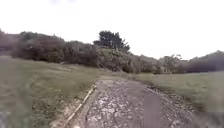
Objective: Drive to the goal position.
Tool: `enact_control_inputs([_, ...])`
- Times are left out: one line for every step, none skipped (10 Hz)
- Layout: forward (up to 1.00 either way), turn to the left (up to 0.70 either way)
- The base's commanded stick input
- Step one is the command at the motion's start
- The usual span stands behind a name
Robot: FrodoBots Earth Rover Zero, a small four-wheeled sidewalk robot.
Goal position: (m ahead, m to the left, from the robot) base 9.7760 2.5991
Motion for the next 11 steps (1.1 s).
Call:
enact_control_inputs([1.00, -0.14])
enact_control_inputs([1.00, 0.00])
enact_control_inputs([1.00, 0.00])
enact_control_inputs([1.00, 0.00])
enact_control_inputs([1.00, 0.00])
enact_control_inputs([1.00, 0.00])
enact_control_inputs([1.00, 0.00])
enact_control_inputs([1.00, 0.00])
enact_control_inputs([1.00, 0.00])
enact_control_inputs([1.00, 0.00])
enact_control_inputs([1.00, 0.00])
